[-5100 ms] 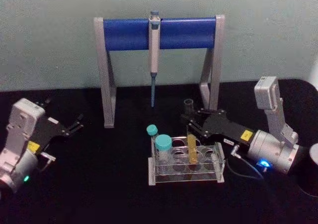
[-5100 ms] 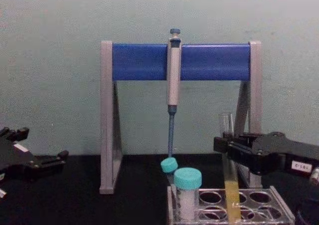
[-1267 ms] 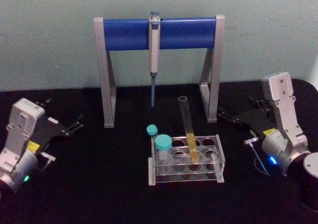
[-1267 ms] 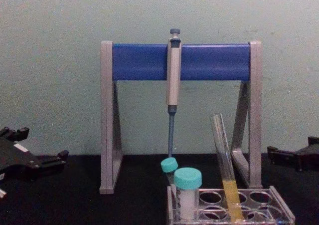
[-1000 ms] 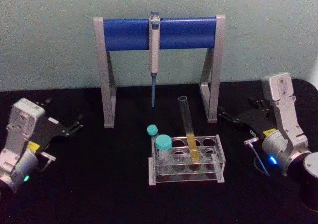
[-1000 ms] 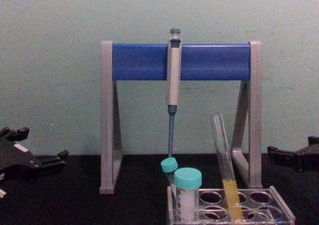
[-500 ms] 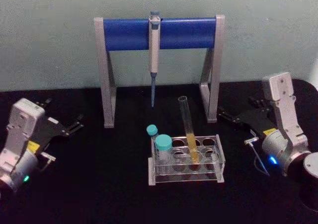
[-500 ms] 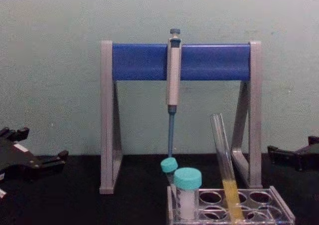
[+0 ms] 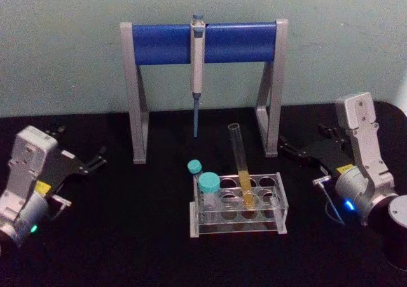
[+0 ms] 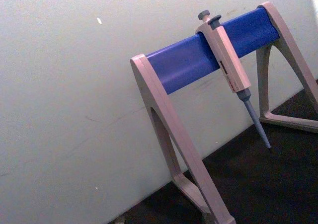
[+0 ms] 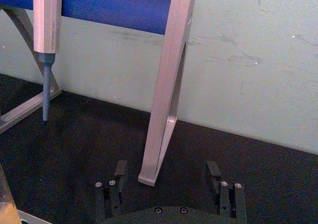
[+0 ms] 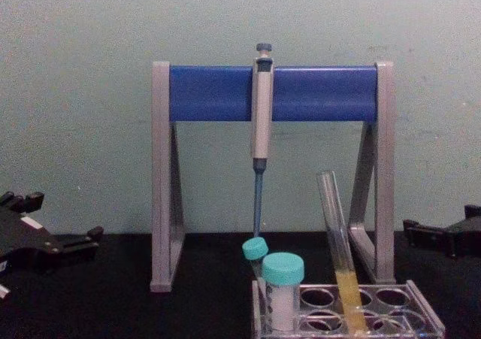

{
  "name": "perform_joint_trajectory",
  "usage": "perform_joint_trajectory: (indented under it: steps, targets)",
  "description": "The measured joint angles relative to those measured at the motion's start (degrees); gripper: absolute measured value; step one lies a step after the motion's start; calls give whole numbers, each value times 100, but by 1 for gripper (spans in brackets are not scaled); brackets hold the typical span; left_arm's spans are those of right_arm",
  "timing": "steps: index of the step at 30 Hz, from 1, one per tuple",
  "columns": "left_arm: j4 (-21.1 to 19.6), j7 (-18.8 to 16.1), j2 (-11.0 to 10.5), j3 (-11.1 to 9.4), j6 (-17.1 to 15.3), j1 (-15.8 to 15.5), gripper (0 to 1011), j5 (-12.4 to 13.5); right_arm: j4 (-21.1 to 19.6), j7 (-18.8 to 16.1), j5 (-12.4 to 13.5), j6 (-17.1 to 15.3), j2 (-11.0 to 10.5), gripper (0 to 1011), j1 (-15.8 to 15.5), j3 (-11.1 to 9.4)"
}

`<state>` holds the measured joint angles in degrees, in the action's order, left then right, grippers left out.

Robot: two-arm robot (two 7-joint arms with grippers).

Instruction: Pick up the test tube from the test tube rack, shake it, then place it back into the test tube rack.

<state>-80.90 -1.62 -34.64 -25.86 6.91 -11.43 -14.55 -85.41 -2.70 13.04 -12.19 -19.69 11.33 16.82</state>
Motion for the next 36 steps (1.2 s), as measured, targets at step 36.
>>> perform_joint_trajectory:
  steps: [36]
  targets:
    - [0,0,0,0,0,0,1001,0,0,0,0,0,0,1000,0,0]
